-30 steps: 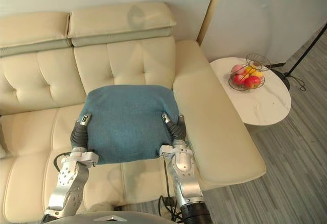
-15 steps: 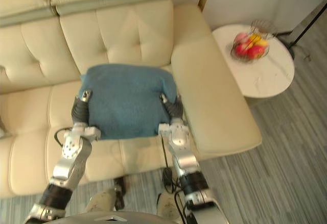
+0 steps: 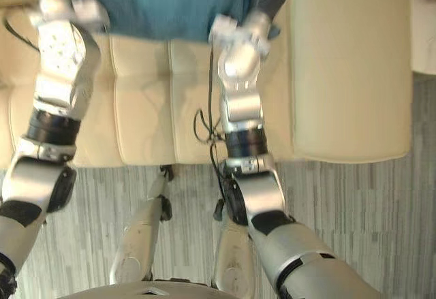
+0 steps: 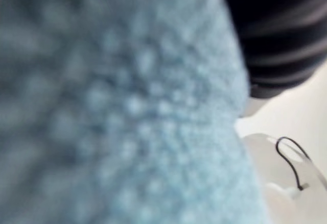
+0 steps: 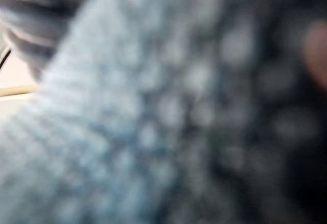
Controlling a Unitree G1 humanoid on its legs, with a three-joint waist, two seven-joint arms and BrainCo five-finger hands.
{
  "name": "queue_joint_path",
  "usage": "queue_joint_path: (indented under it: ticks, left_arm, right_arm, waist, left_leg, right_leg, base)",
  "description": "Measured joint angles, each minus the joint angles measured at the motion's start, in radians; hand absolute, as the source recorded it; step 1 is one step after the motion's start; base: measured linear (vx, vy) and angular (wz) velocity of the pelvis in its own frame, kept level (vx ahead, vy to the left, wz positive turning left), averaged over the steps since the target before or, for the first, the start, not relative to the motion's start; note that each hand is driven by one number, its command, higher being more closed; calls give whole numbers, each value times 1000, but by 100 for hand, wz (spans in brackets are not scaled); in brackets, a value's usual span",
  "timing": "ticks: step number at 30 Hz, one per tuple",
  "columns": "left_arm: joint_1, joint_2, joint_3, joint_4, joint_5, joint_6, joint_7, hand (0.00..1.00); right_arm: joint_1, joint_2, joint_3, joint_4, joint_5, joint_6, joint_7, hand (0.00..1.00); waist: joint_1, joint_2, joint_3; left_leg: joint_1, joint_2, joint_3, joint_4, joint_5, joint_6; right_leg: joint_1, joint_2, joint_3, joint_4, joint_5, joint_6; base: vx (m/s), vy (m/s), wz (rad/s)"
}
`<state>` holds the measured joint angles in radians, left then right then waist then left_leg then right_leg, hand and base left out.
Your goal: Pick up cushions and gather them together orderly.
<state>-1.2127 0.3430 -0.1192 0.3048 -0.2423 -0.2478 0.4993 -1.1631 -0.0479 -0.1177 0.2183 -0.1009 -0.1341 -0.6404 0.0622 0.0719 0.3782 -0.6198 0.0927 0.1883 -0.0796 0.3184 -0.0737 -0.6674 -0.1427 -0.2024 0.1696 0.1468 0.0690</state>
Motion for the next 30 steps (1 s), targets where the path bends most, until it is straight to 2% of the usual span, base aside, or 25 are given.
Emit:
queue_joint_path:
  ticks: [1, 2, 3, 5, 7, 11, 14, 16, 17, 18, 19, 20, 21, 22, 23, 24, 26, 30]
  left_arm:
    - [-61, 0, 8, 7, 16, -8, 11, 100]
    - [-92, -3, 9, 28, 30, -18, 22, 0]
    - [-106, -4, 12, 38, 30, -20, 25, 0]
    - [-152, -28, 44, 96, 30, -24, 44, 0]
    - [-183, -46, 64, 124, 29, -23, 53, 0]
    - [-247, -67, 100, 167, 30, 13, 59, 0]
    - [-261, -79, 99, 190, 30, 23, 34, 0]
    - [-263, -78, 103, 221, 31, 32, 7, 0]
    - [-262, -78, 110, 233, 31, 34, -2, 0]
    - [-256, -82, 123, 257, 31, 44, -15, 0]
    - [-252, -88, 129, 267, 30, 52, -25, 0]
    - [-224, -105, 152, 276, 31, 55, -36, 0]
    - [-201, -112, 169, 278, 30, 55, -42, 0]
    - [-152, -117, 199, 279, 31, 61, -52, 0]
    - [-107, -129, 224, 279, 29, 73, -61, 0]
    - [-61, -145, 239, 281, 27, 76, -70, 0]
    - [49, -162, 267, 278, 6, 74, -95, 0]
    - [225, -165, 275, 224, -27, 70, -116, 0]
  right_arm:
    - [-64, -2, -20, 0, -38, 0, -29, 100]
    - [-93, -1, -27, 1, -67, 0, -49, 100]
    - [-108, -1, -28, 3, -78, 0, -60, 0]
    - [-162, 1, -41, 45, -105, 2, -101, 0]
    - [-194, 0, -56, 78, -100, 6, -120, 0]
    - [-244, -15, -94, 132, -29, 35, -133, 0]
    - [-244, -56, -94, 193, 29, 35, -124, 0]
    - [-245, -94, -92, 208, 67, 35, -83, 0]
    - [-245, -101, -91, 217, 69, 35, -71, 0]
    - [-243, -120, -86, 238, 79, 41, -42, 0]
    - [-240, -131, -85, 238, 88, 52, -27, 0]
    - [-223, -141, -76, 238, 101, 61, -3, 0]
    - [-207, -139, -68, 238, 104, 65, 7, 0]
    - [-161, -129, -43, 231, 108, 72, 25, 0]
    - [-111, -118, -37, 228, 111, 72, 29, 0]
    - [-65, -112, -40, 228, 120, 72, 32, 0]
    - [-13, -99, -42, 224, 143, 71, 54, 0]
    - [108, -85, -2, 143, 144, 67, 94, 0]
  waist:
    - [-1, 0, 0]
    - [0, 0, 0]
    - [0, 0, 2]
    - [0, 0, 2]
    - [4, 0, 2]
    - [21, 0, 2]
    - [21, 0, 2]
    - [25, 0, 2]
    - [26, 0, 2]
    - [23, 0, 2]
    - [23, 0, 2]
    - [19, -4, 4]
    - [19, -2, 5]
    - [11, -2, 9]
    - [-14, -2, 11]
    - [-23, -3, 11]
    - [-21, -5, 12]
    - [-21, -9, 14]
  left_leg:
    - [-41, -1, -14, 0, 12, -7]
    - [-62, -4, -28, 0, 19, -12]
    - [-70, -6, -34, 0, 25, -20]
    - [-107, -18, -72, 0, 56, -65]
    - [-135, -18, -81, 0, 68, -81]
    - [-237, -13, -96, 0, 82, -70]
    - [-290, -15, -108, 0, 78, -74]
    - [-335, -13, -105, -1, 48, -106]
    - [-344, -12, -104, -1, 44, -107]
    - [-364, -8, -86, -1, 12, -100]
    - [-378, -7, -57, -1, -35, -108]
    - [-395, -3, -8, 0, -42, -99]
    - [-394, 1, 4, 0, -8, -88]
    - [-395, 3, 8, 0, 41, -56]
    - [-394, -6, 7, 0, 39, -46]
    - [-393, -10, 5, 0, 39, -46]
    - [-371, -11, 19, 1, 53, -30]
    - [-285, -2, 44, 0, 50, -33]
  right_leg:
    - [-41, -4, -7, 19, -8, 0]
    - [-67, -9, -11, 38, -18, -1]
    - [-78, -13, -13, 49, -25, -1]
    - [-127, -33, -22, 99, -54, -3]
    - [-157, -36, -31, 125, -71, -10]
    - [-285, -47, -54, 217, -115, -25]
    - [-350, -57, -62, 273, -139, -27]
    - [-409, -63, -61, 308, -148, -27]
    - [-418, -63, -61, 310, -147, -27]
    - [-438, -65, -62, 308, -142, -30]
    - [-448, -71, -63, 298, -133, -32]
    - [-458, -80, -69, 255, -109, -35]
    - [-463, -71, -61, 258, -110, -31]
    - [-473, -67, -49, 286, -127, -19]
    - [-476, -80, -47, 304, -143, -15]
    - [-474, -83, -41, 313, -153, -11]
    - [-464, -80, -15, 336, -180, -8]
    - [-394, -71, 0, 348, -210, -14]
  base:
    - [14, 26, 21]
    - [23, 34, 21]
    - [34, 34, 24]
    - [36, 19, 27]
    - [16, 14, 19]
    - [-8, 8, 16]
    - [-29, 4, 20]
    - [-48, -20, 9]
    - [-47, -38, 4]
    - [-42, -45, 11]
    - [-38, -36, 15]
    - [0, 0, 0]
    - [23, -16, -23]
    - [46, -11, -10]
    - [49, -17, 12]
    - [50, -27, 35]
    - [49, -76, 18]
    - [31, -148, -5]
